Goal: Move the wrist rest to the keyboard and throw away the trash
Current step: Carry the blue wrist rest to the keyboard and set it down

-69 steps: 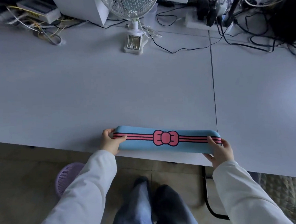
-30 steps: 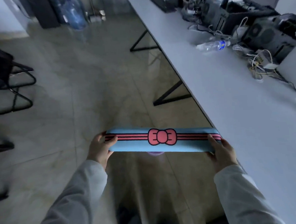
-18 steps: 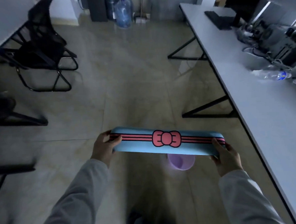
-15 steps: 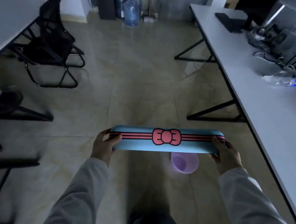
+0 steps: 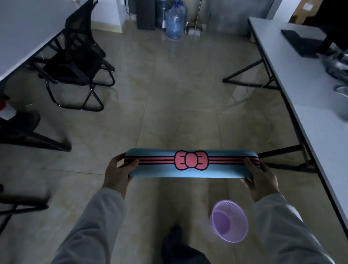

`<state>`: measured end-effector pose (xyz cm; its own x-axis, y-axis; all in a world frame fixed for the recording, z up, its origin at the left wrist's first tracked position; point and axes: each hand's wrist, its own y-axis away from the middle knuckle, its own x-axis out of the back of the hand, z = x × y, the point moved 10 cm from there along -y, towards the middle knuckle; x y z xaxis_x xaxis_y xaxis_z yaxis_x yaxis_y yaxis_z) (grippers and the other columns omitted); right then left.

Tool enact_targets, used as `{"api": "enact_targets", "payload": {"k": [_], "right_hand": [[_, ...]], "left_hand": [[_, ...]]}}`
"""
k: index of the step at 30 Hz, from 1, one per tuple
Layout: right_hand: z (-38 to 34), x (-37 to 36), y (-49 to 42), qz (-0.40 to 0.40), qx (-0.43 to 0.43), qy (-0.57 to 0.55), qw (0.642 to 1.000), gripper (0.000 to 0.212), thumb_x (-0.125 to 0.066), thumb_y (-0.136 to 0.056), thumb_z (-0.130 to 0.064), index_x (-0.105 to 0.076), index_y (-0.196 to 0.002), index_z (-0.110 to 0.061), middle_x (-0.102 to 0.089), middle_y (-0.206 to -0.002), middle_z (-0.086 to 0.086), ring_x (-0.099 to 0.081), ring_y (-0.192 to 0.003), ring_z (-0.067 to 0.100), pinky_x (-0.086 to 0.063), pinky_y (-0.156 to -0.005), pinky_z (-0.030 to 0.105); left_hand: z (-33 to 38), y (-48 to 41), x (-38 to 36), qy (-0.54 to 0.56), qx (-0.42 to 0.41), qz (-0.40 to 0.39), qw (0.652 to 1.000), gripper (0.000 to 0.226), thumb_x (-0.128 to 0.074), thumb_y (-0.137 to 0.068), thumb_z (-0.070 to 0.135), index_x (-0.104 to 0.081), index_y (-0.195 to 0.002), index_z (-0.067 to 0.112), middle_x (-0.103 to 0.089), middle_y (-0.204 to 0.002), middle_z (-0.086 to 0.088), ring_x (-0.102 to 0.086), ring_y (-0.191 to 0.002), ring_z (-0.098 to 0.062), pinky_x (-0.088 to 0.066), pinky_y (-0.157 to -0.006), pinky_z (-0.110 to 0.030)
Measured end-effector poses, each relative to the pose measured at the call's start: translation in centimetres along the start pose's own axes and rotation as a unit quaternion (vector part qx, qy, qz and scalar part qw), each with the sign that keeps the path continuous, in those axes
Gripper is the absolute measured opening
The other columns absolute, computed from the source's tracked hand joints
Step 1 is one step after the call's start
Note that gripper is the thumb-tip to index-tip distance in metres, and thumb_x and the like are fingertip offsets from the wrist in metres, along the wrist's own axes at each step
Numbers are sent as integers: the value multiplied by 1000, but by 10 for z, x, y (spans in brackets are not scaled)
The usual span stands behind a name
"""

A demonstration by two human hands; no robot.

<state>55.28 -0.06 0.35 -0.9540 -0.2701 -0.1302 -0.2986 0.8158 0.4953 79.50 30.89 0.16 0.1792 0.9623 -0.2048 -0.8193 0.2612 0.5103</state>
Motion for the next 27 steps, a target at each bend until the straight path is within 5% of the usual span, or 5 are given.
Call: {"api": "enact_targets", "payload": {"k": [6, 11, 16, 20, 27], "right_hand": [[-44, -36, -64, -6, -5, -6, 1000, 7, -63, -82, -15, -58, -85, -18, -58, -90, 1, -57, -83, 12, -55, -51, 18], [-78, -58, -106, 8, 1, -4, 1000, 33, -63, -82, -15, -55, -114, -8, -58, -93, 2, -58, -86, 16, -56, -56, 22], [-101, -82, -149, 21, 10, -17, 1000, 36, -61, -84, -14, -54, -118, -6, -57, -87, 0, -57, -82, 13, -55, -52, 18], [-115, -104, -192, 46, 11, -29, 998, 25, -62, -83, -15, -55, -106, -10, -58, -89, 2, -57, -92, 19, -55, -57, 22], [-154, -156, -261, 98, 35, -44, 994, 8, -63, -82, -17, -58, -88, -16, -59, -88, 1, -58, -82, 13, -56, -54, 20]], "left_hand": [[38, -57, -60, 1, -14, -4, 1000, 50, -55, -84, -4, -40, -132, 3, -54, -112, -14, -57, -95, -25, -52, -70, -25], [60, -103, -103, -7, -16, -15, 1000, 50, -56, -83, -3, -41, -131, 3, -58, -104, -10, -58, -90, -22, -54, -70, -26], [81, -154, -142, -22, -19, -26, 999, 50, -57, -83, -2, -42, -131, 4, -56, -108, -12, -57, -86, -18, -49, -72, -25], [99, -211, -180, -33, -20, -42, 998, 51, -58, -83, -2, -42, -131, 3, -54, -113, -14, -55, -99, -25, -48, -76, -26], [150, -320, -250, -65, -16, -102, 992, 42, -61, -81, 2, -50, -121, 7, -61, -90, 0, -59, -81, -12, -53, -65, -20]]}}
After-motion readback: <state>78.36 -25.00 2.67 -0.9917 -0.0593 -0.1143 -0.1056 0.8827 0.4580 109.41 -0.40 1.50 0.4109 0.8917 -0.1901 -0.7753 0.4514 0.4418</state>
